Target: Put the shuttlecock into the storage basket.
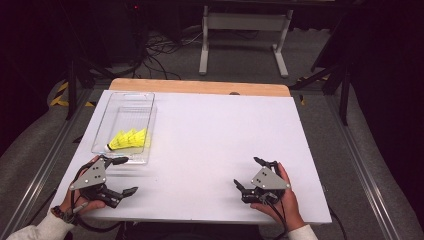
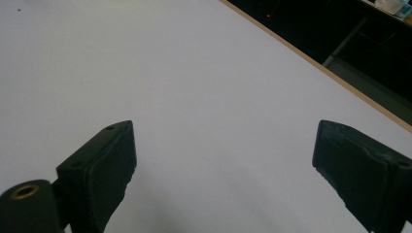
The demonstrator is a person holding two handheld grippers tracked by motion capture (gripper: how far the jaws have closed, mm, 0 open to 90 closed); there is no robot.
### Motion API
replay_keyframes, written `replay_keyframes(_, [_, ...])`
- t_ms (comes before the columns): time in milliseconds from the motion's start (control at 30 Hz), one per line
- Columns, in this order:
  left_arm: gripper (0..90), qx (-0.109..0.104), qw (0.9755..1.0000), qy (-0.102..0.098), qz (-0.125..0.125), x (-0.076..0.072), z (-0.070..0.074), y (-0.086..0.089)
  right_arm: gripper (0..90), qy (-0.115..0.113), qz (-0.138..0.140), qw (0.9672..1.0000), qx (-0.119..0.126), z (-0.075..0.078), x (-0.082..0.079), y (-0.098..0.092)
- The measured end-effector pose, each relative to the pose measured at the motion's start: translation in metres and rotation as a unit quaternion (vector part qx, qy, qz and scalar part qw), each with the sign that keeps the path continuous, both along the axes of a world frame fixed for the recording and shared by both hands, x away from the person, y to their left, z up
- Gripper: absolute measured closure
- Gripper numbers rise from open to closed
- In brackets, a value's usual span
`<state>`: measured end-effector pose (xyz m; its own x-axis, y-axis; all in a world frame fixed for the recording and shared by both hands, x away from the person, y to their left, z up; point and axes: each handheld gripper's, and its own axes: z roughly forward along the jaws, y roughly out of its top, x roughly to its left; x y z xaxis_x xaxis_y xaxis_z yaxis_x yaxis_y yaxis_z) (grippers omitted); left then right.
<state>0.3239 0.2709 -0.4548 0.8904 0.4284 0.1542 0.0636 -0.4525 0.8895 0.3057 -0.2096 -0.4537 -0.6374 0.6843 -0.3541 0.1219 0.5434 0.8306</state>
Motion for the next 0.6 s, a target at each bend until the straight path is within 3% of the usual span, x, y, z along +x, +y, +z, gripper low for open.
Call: replay_keyframes(600, [6.0, 0.000, 1.0000, 0.004, 0.002, 0.0035, -0.0002, -0.0005, 10.2, 0.004, -0.006, 1.0000, -0.004, -0.0014, 0.0018, -0.0003])
